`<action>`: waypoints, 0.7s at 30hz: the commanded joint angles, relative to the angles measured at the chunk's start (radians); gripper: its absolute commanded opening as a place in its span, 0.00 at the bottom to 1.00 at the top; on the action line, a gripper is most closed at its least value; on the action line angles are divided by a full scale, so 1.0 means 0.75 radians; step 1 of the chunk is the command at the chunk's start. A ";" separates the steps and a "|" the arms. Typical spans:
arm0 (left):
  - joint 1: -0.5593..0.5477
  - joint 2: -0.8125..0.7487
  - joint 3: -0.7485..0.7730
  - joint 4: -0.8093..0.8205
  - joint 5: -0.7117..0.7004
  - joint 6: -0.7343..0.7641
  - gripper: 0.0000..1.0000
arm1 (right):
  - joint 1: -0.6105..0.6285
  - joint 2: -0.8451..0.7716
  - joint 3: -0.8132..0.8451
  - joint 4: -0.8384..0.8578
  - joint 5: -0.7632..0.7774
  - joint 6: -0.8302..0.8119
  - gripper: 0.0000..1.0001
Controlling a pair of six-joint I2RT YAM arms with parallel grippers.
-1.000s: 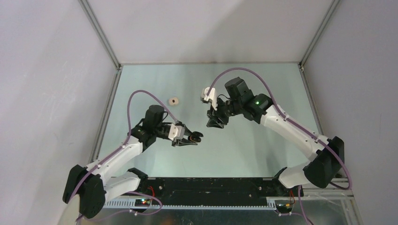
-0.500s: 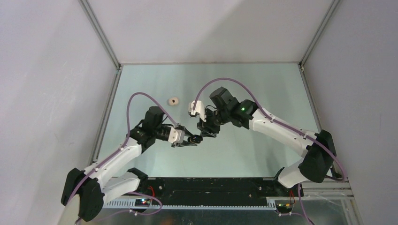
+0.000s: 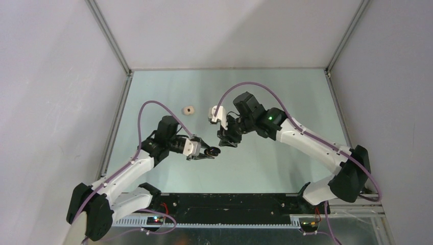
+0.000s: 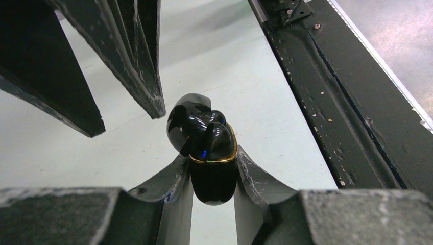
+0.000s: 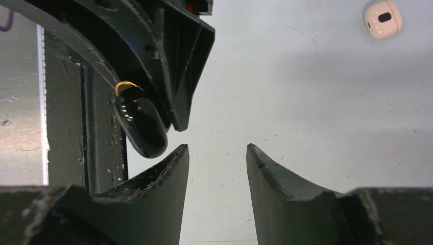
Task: Insert the wireless bluetooth earbuds into the charging case
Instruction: Close the charging case.
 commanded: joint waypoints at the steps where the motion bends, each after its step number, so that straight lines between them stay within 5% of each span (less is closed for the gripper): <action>1: -0.011 -0.007 0.012 0.041 0.007 0.012 0.01 | -0.008 -0.086 -0.013 0.020 -0.096 -0.007 0.50; 21: -0.036 0.045 0.029 0.030 -0.027 0.025 0.01 | 0.056 -0.100 -0.048 0.005 -0.184 -0.067 0.51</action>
